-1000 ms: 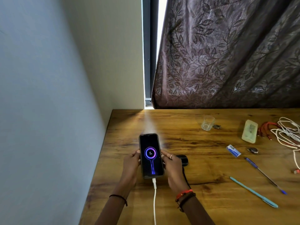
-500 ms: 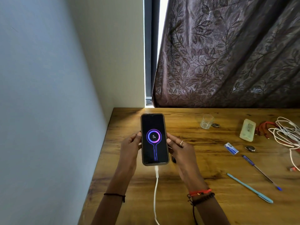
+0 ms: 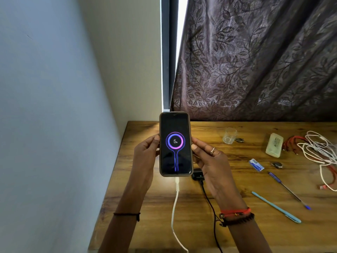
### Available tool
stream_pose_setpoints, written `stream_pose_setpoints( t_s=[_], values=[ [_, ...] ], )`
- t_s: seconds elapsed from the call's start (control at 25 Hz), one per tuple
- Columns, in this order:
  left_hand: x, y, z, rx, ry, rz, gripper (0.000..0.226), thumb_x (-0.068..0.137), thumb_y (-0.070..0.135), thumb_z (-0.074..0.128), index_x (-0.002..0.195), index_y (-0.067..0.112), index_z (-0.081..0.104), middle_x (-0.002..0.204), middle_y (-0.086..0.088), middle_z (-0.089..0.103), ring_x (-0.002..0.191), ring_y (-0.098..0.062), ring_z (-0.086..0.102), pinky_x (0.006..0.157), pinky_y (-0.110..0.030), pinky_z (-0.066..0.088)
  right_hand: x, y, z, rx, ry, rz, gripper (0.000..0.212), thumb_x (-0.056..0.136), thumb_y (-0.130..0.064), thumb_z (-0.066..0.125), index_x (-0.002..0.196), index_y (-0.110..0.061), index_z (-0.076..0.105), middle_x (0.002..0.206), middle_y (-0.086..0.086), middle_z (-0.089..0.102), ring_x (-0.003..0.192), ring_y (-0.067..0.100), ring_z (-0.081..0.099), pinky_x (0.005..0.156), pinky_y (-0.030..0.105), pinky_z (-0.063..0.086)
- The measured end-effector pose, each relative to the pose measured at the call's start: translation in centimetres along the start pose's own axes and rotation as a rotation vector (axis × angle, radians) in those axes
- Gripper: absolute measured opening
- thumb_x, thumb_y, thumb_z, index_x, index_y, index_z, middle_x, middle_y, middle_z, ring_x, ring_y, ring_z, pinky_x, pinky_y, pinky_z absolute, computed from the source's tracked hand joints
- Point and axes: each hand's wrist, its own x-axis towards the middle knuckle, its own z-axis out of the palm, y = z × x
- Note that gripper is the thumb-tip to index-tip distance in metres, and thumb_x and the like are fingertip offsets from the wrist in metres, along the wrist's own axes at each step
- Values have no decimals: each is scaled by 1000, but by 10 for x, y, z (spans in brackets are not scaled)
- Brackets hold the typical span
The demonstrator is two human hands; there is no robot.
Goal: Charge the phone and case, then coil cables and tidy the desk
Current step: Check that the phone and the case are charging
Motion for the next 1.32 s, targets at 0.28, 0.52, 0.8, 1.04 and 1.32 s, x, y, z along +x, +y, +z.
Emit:
stream_pose_setpoints(
  t_s=[0.28, 0.52, 0.8, 1.04, 1.32],
  values=[
    [-4, 2, 5, 34, 10, 25, 29, 98, 21, 42, 117, 10, 61, 100, -3, 69, 96, -16, 65, 68, -16, 53, -2, -3, -4, 7, -9, -14, 26, 87, -2, 58, 110, -9, 66, 103, 6, 73, 98, 17, 69, 75, 22, 58],
    [-7, -7, 6, 60, 25, 18, 29, 98, 20, 42, 121, 12, 59, 107, -5, 68, 100, -16, 64, 73, -20, 54, -5, 4, -9, -5, 5, -9, 26, 87, -3, 58, 111, -10, 66, 101, 4, 73, 97, 17, 69, 73, 22, 58],
    [-12, -20, 7, 40, 57, 4, 28, 98, 19, 44, 119, 15, 61, 108, -3, 68, 101, -14, 64, 79, -25, 53, -6, 13, -16, -69, 21, 8, 26, 88, -5, 58, 112, -12, 65, 101, 2, 73, 96, 14, 69, 82, 29, 57],
    [-15, -41, 1, 71, 62, 8, 29, 97, 17, 45, 124, 23, 56, 105, 6, 67, 92, -7, 65, 68, -19, 53, 0, 37, -21, -118, 48, 59, 24, 88, -6, 59, 110, -14, 66, 105, 3, 72, 98, 15, 68, 85, 34, 56],
    [-17, -88, -10, 161, 84, -84, 33, 97, 14, 43, 129, 14, 54, 116, -3, 65, 95, -6, 63, 70, -19, 51, 8, 85, -34, -254, 95, 158, 28, 89, -5, 57, 116, -8, 62, 108, 5, 69, 92, 11, 67, 75, 27, 57]
  ],
)
